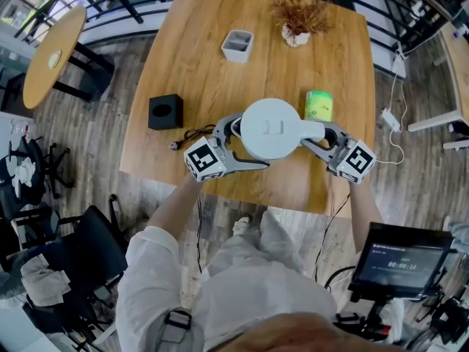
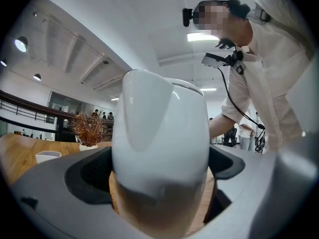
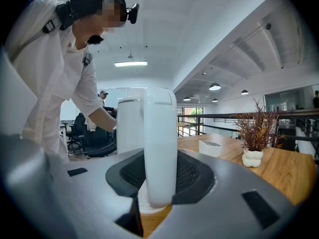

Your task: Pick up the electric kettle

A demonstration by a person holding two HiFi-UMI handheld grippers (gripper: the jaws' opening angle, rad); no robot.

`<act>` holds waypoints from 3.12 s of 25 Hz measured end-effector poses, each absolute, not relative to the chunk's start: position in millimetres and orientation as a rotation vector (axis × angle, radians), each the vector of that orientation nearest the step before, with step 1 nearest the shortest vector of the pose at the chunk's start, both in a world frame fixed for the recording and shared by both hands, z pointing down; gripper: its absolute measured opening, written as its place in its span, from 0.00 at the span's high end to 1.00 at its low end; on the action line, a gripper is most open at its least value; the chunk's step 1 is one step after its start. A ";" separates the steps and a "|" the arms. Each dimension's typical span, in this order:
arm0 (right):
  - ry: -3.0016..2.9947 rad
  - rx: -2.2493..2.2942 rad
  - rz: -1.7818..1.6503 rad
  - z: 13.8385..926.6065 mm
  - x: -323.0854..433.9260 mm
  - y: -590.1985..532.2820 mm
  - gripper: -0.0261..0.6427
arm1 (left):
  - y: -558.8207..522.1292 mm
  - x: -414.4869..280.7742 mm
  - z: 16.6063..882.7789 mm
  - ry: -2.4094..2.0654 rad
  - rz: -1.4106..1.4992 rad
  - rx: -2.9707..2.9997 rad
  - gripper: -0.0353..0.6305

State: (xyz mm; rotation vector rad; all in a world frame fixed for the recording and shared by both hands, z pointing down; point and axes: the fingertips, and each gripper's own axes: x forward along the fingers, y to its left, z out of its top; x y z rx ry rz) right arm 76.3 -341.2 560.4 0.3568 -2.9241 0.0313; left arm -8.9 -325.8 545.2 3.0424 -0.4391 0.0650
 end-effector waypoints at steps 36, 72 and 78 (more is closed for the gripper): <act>-3.026 0.449 -0.161 343.8 113.2 -281.8 0.79 | -271.2 26.2 330.9 -0.357 0.040 3.157 0.07; -3.029 0.492 -0.164 289.1 114.3 -257.5 0.79 | -249.0 27.0 274.7 -0.323 0.091 3.171 0.07; -3.025 0.493 -0.156 288.5 115.0 -258.3 0.79 | -250.3 27.6 275.2 -0.319 0.087 3.170 0.07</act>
